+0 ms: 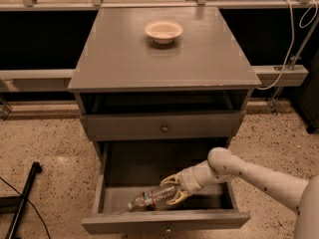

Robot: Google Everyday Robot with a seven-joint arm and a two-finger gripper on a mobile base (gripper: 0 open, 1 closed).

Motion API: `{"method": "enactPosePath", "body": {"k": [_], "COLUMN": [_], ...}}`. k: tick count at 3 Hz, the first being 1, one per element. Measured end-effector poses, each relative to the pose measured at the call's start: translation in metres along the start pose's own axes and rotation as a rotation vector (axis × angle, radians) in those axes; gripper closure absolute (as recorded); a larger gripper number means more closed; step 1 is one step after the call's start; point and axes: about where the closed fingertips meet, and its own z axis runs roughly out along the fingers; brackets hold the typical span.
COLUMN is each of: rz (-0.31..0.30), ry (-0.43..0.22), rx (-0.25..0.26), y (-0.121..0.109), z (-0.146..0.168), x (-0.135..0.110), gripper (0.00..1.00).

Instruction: Pick water bottle from middle drawer and place on counter

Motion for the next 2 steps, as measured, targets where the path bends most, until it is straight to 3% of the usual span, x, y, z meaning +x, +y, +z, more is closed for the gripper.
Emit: {"method": "enactPosePath", "body": {"k": [1, 2], "rz": [-0.097, -0.196], "ry": [-0.08, -0.119], "rx": [0.081, 0.162], "y": [-0.006, -0.009], "z": [-0.041, -0.091], "x": [-0.05, -0.104], "gripper": [1.0, 1.0]}}
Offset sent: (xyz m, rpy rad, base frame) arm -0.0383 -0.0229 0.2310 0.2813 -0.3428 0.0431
